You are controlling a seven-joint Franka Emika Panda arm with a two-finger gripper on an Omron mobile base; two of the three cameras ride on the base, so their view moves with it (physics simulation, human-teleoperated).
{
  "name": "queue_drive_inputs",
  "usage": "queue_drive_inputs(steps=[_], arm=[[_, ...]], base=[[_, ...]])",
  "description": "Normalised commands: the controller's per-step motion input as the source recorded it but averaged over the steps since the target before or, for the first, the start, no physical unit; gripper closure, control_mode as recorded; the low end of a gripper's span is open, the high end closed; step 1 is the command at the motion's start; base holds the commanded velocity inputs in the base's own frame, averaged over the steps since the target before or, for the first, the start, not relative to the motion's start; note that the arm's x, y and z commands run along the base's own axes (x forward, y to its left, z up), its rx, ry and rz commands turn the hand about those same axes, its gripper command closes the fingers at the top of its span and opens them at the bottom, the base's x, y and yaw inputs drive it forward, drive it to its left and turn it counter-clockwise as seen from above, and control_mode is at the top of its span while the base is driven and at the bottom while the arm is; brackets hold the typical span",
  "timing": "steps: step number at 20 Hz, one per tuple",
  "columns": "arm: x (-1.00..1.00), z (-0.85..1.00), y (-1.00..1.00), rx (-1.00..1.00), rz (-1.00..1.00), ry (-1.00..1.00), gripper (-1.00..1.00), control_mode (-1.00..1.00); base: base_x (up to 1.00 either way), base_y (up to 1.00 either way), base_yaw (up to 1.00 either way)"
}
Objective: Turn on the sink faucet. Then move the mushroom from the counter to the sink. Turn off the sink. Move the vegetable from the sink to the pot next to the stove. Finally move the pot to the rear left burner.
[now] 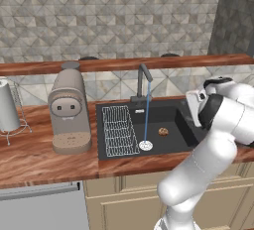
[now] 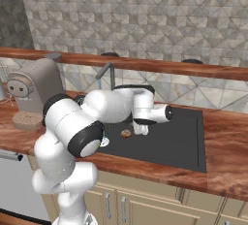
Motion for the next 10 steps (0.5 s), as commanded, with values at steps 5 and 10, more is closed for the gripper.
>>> queue_drive_inputs(steps=[5, 10], arm=[[0.49, 0.05, 0.13, 0.15, -0.16, 0.08, -1.00, -1.00], [0.49, -0.05, 0.07, 0.05, -0.14, 0.07, -1.00, -1.00]], base=[[0.00, 0.00, 0.00], [0.00, 0.00, 0.00]])
